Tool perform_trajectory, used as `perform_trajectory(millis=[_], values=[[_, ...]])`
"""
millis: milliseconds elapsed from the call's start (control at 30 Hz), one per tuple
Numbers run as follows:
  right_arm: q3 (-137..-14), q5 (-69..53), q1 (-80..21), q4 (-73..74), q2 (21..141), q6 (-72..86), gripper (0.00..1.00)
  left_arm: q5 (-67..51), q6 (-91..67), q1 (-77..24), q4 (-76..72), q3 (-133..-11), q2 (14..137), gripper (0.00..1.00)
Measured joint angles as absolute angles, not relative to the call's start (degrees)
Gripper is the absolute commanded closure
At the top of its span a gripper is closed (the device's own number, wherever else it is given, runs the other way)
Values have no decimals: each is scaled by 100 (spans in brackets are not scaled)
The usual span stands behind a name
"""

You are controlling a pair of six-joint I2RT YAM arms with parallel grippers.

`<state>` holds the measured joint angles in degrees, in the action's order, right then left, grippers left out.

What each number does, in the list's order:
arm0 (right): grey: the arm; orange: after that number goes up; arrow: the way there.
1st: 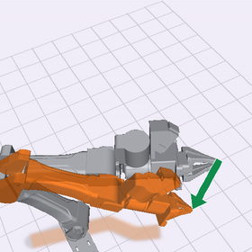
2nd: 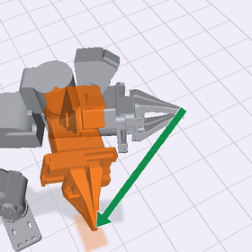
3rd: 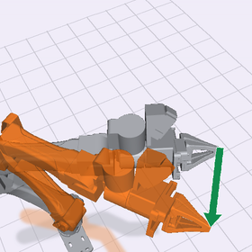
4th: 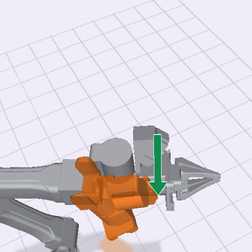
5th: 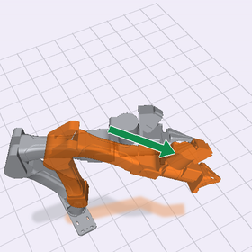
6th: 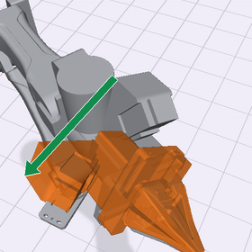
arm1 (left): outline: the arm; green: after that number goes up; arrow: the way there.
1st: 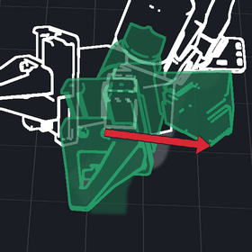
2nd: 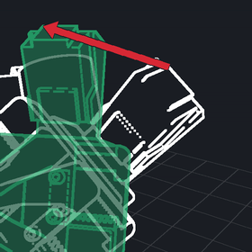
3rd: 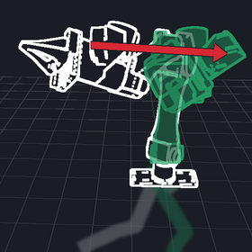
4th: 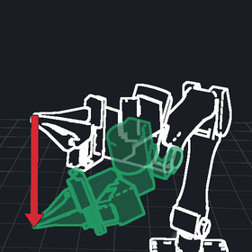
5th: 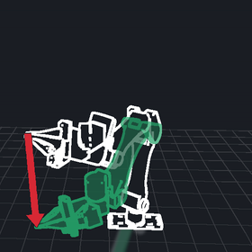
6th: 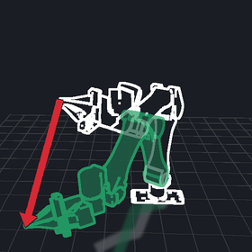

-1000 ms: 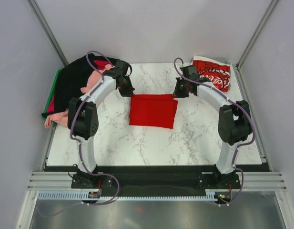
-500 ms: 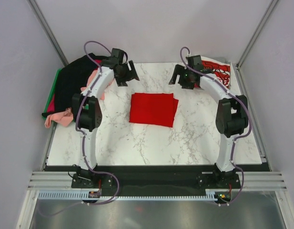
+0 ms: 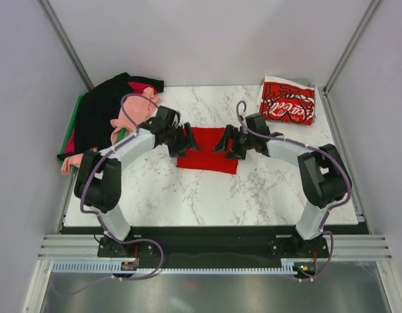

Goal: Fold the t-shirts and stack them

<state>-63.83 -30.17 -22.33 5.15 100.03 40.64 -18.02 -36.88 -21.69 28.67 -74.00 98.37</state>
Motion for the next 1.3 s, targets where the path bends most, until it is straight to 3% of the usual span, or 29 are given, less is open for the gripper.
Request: perform_trajectory(millis=[233,467,567,800,1133,1300], values=[[-5649,-3214,-1881,137,10523,4053,18,-2220,-3835,-2259,2104,-6611,10709,32],[-5325,-2755,-1820,943,9644,3553,13,-2010,-3765,-2196,2126,-6396,10195,24],[-5561,-2473,-1813,1619,9115,3297,2,-1800,-3623,-2187,2746,-6790,9714,23],[-6512,-1977,-1540,2145,8796,2733,2,-1081,-3234,-2187,3815,-7878,8055,23],[-7107,-1721,-1203,2303,10676,2156,2,-233,-3157,-2185,5019,-5765,5068,22],[-7393,-2016,-1177,1940,11131,2134,2,390,-3030,-2185,5448,-5686,4327,20]])
